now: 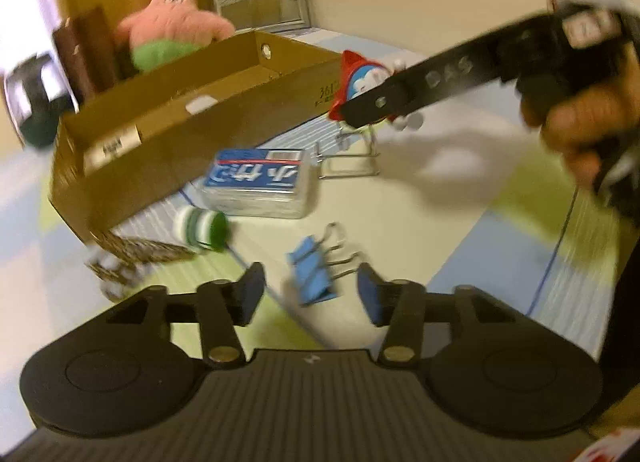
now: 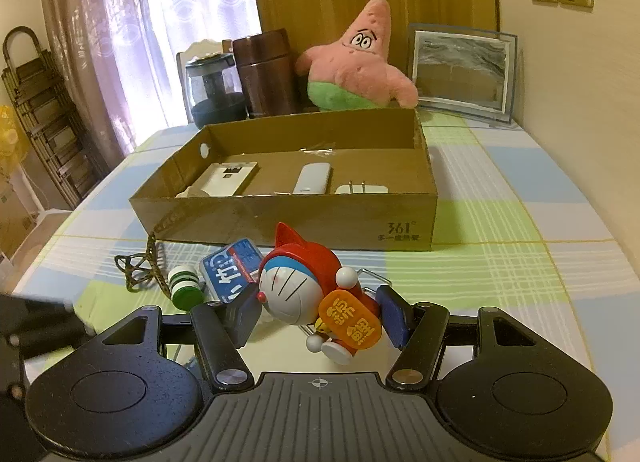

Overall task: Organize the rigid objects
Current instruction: 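Lift and carry the binder clip and Doraemon figure over the box with both tools, then open both tools to drop the binder clip and Doraemon figure into the box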

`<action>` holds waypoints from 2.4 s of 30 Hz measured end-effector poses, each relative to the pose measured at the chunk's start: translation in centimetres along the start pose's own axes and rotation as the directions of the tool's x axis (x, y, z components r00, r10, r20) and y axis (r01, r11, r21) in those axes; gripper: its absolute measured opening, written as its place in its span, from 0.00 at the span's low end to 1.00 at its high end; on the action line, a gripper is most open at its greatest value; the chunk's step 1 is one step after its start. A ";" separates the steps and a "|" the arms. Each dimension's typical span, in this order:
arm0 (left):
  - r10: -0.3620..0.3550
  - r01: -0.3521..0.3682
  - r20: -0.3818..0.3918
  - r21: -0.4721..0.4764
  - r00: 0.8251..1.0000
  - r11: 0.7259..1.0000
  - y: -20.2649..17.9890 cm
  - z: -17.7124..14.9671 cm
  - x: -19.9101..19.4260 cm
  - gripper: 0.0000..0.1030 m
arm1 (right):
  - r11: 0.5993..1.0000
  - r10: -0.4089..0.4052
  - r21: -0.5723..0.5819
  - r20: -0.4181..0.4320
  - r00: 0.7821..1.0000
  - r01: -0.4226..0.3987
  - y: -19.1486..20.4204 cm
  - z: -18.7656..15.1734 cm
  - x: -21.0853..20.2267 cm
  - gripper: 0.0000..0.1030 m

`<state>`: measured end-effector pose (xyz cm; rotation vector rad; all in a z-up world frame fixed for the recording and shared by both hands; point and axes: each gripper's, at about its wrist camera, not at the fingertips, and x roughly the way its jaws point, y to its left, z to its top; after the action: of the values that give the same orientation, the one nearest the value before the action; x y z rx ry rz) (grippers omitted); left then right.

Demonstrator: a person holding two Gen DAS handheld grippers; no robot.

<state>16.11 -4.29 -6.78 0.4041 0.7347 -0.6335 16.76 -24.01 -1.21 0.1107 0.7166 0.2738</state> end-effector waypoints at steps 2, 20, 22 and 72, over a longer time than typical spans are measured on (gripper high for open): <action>0.015 -0.014 -0.011 0.097 1.000 0.995 0.1 -0.2 0.5 0.51 | 1.000 -0.003 0.004 -0.005 1.000 0.003 -0.1 -0.2 -0.1 0.58; -0.141 0.134 0.011 0.234 0.990 0.963 0.8 1.6 4.8 0.52 | 0.997 -0.028 0.073 -0.060 0.998 0.033 -1.7 -1.2 -0.9 0.58; -0.158 0.156 -0.005 0.192 0.987 0.969 1.1 1.9 5.0 0.44 | 0.996 -0.029 0.076 -0.063 0.998 0.034 -1.7 -1.2 -0.8 0.58; 0.170 -0.117 0.137 -0.327 0.976 0.938 8.9 8.0 -2.8 0.00 | 0.998 0.028 0.049 0.050 0.998 -0.030 1.1 4.3 0.3 0.58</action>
<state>24.33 -0.96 1.79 0.1052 0.6300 -0.3949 19.58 -22.90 2.05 0.1750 0.6737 0.2798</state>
